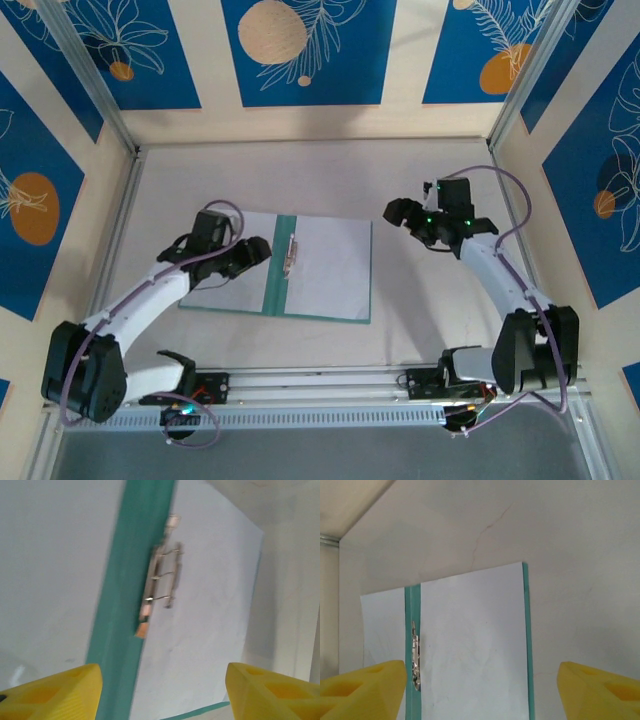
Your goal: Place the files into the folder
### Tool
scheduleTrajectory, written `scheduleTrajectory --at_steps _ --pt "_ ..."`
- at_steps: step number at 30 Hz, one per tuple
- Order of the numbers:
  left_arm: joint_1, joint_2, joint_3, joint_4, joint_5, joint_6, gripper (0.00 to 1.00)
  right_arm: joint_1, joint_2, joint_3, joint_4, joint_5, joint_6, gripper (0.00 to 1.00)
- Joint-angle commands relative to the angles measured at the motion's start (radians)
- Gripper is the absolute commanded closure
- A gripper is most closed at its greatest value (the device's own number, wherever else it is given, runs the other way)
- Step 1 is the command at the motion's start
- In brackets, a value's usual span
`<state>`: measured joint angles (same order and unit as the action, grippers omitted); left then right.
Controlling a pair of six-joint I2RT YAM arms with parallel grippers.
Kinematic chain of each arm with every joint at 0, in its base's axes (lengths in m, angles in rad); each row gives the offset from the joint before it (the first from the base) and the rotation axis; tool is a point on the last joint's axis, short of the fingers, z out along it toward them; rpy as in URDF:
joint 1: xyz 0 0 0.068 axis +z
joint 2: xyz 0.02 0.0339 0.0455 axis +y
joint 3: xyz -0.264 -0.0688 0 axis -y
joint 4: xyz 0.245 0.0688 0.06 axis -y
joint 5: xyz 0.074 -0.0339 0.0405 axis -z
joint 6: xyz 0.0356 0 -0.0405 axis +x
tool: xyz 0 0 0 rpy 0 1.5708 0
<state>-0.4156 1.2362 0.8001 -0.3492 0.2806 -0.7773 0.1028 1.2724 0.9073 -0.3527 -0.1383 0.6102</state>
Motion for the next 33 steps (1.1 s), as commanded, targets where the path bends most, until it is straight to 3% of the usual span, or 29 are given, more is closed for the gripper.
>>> scheduleTrajectory --at_steps 1,9,16,33 --pt "-0.112 0.099 0.116 -0.048 -0.120 0.097 0.35 -0.015 -0.033 -0.086 0.096 0.001 -0.021 0.20" --pt "-0.330 0.432 0.384 -0.027 -0.208 0.103 0.36 -0.020 -0.044 -0.264 0.305 0.033 0.031 0.21" --pt "-0.396 0.651 0.549 -0.080 -0.269 0.086 0.38 -0.005 0.040 -0.311 0.382 0.048 0.034 0.21" --pt "-0.443 0.753 0.557 -0.094 -0.275 0.030 0.38 0.001 0.116 -0.283 0.382 0.026 0.042 0.22"
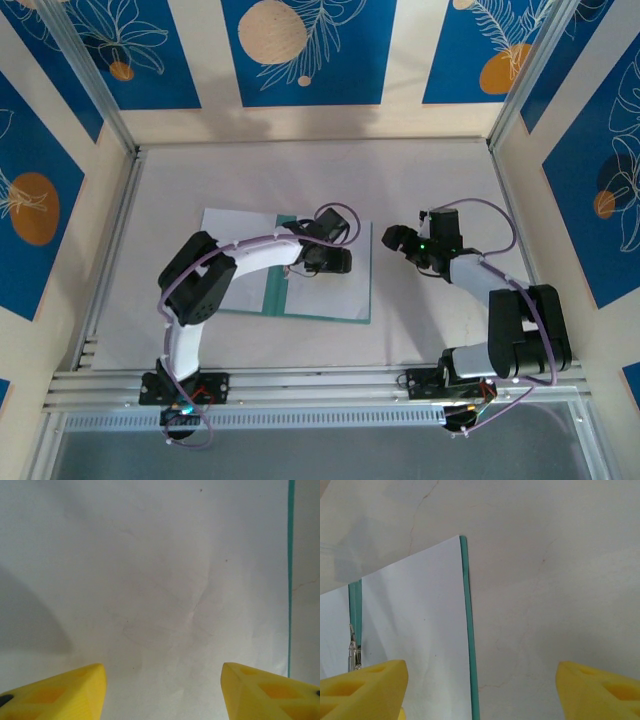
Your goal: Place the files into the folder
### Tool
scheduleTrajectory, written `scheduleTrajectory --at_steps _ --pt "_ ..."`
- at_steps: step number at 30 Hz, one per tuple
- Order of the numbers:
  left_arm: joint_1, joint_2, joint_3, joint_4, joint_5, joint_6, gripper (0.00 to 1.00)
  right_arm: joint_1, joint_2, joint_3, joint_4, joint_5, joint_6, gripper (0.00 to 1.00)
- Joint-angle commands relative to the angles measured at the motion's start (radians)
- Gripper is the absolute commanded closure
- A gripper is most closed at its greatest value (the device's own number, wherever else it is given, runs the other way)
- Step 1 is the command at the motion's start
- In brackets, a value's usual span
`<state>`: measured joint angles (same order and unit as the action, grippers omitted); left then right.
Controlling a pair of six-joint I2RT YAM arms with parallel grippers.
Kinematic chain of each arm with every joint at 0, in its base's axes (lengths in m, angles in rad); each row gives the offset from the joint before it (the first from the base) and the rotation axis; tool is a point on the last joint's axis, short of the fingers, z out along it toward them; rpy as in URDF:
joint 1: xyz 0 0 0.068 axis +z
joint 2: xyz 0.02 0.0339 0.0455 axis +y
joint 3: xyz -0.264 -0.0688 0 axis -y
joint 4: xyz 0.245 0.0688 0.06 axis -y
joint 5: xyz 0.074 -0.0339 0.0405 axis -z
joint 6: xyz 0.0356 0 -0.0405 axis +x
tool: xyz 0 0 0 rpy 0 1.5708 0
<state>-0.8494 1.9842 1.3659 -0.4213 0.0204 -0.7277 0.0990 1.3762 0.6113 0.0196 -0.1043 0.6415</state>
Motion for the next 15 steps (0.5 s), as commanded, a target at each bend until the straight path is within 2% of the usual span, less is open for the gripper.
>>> scheduleTrajectory --at_steps 1,15 --pt "-0.010 0.005 -0.014 -0.021 -0.013 -0.025 0.38 0.005 0.015 0.014 0.010 -0.008 0.011 0.22" --pt "-0.014 -0.019 -0.074 -0.014 0.001 -0.060 0.38 0.005 0.038 0.026 0.005 -0.011 0.006 0.22"
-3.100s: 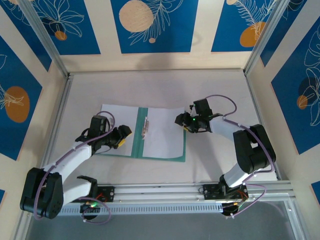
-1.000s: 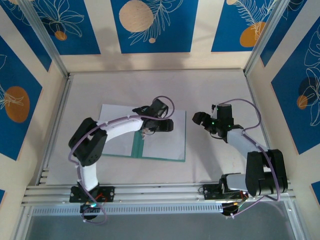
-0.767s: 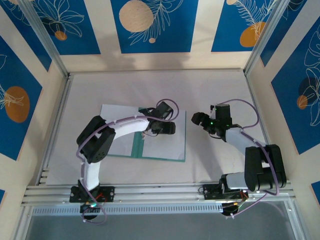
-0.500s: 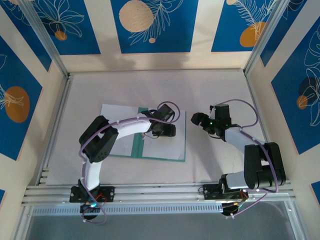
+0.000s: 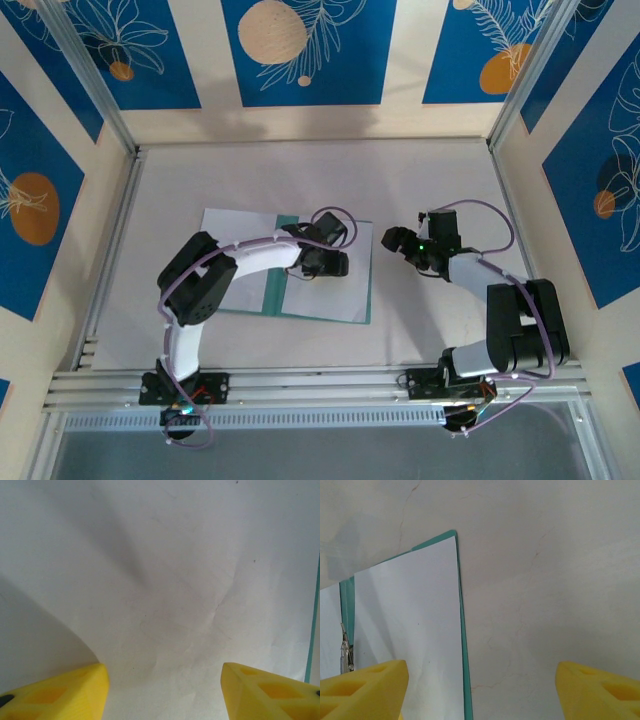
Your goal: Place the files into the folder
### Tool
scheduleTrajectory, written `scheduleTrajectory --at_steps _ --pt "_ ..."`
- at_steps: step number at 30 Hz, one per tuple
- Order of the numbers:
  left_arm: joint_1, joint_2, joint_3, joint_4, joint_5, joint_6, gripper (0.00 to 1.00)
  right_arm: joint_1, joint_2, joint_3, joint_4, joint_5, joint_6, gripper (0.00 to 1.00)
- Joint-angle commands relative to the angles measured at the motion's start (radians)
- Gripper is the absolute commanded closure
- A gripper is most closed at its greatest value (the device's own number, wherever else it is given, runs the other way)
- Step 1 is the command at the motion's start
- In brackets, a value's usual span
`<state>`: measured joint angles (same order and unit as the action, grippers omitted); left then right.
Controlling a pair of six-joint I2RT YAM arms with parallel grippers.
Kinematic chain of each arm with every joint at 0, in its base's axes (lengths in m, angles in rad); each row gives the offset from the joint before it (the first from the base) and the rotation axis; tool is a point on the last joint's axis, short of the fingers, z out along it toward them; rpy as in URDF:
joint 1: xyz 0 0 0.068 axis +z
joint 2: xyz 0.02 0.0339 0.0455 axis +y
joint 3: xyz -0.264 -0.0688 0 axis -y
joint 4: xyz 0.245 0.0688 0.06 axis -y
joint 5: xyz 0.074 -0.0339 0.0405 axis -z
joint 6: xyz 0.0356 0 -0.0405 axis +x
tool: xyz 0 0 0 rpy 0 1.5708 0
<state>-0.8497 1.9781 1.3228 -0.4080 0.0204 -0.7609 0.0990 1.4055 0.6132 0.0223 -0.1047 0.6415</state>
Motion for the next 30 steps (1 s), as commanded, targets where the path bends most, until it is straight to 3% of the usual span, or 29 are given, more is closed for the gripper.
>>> scheduleTrajectory --at_steps 1,12,30 --pt "-0.013 -0.013 -0.031 -0.027 0.002 -0.030 0.38 0.005 0.010 0.025 0.002 -0.011 0.006 0.22" --pt "-0.038 -0.022 -0.025 -0.033 -0.020 -0.130 0.38 0.008 0.030 0.032 0.015 -0.050 0.007 0.22" --pt "-0.015 -0.029 0.031 -0.052 -0.047 -0.076 0.37 0.090 0.023 0.094 -0.071 -0.177 -0.006 0.25"
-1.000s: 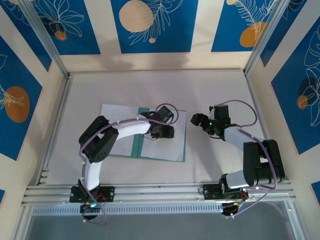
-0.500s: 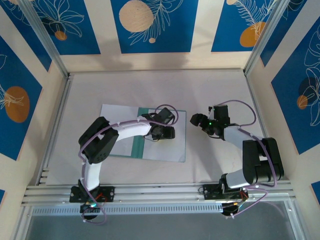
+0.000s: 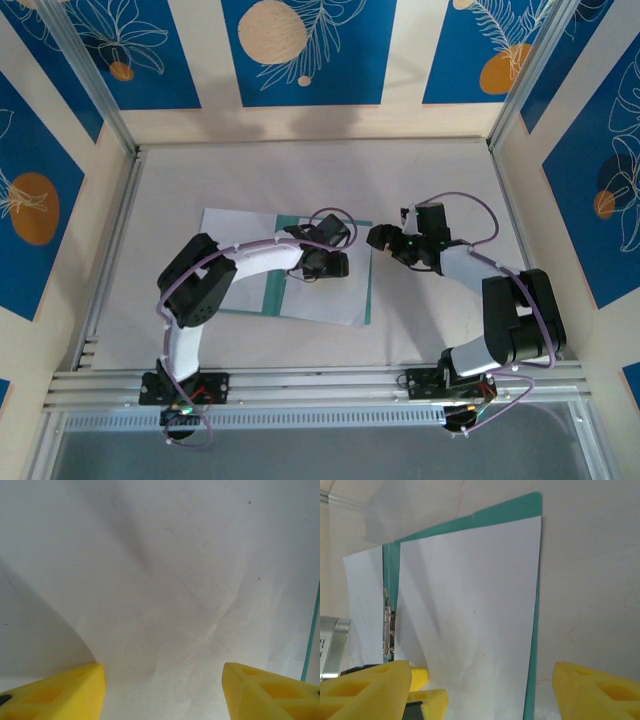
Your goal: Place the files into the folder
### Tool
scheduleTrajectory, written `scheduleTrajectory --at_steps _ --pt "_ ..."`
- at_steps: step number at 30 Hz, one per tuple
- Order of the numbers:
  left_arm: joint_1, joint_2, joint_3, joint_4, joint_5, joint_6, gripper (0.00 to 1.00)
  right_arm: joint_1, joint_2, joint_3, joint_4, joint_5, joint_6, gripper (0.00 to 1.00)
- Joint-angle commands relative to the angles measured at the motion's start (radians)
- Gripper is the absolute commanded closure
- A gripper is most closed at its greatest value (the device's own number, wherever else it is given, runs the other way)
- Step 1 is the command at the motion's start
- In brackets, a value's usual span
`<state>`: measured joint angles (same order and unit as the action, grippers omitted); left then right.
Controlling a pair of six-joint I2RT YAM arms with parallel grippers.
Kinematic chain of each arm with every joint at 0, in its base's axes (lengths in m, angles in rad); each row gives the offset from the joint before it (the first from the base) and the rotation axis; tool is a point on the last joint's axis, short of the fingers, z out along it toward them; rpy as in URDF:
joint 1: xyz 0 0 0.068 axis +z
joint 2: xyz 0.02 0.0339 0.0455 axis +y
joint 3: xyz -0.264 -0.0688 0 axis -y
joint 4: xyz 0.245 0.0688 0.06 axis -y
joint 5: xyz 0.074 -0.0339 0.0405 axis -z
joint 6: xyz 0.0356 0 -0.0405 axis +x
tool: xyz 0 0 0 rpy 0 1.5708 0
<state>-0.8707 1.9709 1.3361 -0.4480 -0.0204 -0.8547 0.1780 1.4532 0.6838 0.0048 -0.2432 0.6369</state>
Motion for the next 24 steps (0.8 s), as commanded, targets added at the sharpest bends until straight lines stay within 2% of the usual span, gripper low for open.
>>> scheduleTrajectory --at_steps 1,7,15,24 --pt "0.006 -0.022 0.018 -0.011 -0.001 0.016 0.37 0.017 -0.024 0.024 -0.056 -0.048 0.001 0.25" --pt "0.014 -0.082 0.003 0.004 0.024 0.014 0.37 0.076 -0.022 0.031 -0.095 -0.069 0.044 0.27" --pt "0.065 -0.266 -0.117 0.006 0.042 0.033 0.37 0.137 0.019 0.046 -0.082 -0.071 0.099 0.31" --pt "0.241 -0.488 -0.380 -0.001 0.035 0.025 0.37 0.191 0.115 0.088 -0.051 -0.039 0.119 0.32"
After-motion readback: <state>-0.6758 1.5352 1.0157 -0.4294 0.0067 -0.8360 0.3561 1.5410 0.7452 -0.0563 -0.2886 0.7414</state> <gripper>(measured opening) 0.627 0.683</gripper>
